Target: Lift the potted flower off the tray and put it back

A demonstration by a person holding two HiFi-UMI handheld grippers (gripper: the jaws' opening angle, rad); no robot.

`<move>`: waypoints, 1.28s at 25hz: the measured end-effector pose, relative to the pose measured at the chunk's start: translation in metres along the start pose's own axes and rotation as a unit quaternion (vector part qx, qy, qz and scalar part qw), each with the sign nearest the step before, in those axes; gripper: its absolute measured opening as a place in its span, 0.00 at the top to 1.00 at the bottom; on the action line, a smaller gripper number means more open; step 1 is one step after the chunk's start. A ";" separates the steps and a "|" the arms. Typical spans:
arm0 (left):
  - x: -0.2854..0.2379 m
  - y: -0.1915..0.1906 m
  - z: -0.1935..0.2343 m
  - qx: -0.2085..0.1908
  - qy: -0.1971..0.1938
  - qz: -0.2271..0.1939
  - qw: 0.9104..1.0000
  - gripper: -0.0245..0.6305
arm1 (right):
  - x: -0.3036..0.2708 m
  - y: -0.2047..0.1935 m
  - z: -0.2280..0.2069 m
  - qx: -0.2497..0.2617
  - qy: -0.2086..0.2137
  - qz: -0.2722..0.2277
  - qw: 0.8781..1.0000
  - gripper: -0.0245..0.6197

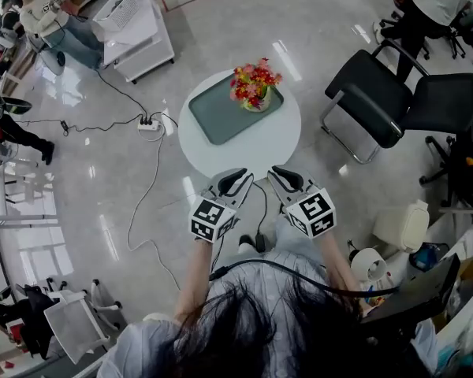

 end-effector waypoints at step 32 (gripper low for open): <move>0.083 -0.065 -0.033 -0.004 -0.028 -0.008 1.000 0.90 | 0.017 -0.040 0.113 -0.015 -0.054 0.014 0.998 0.86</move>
Point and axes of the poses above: the fingertips, and each gripper's own axes: x backward along the fingers, z to its left, y out of its top, the point moved 9 cm from there along x, backward along the fingers, and after that the axes turned 10 degrees about z, right-handed, at the moved point
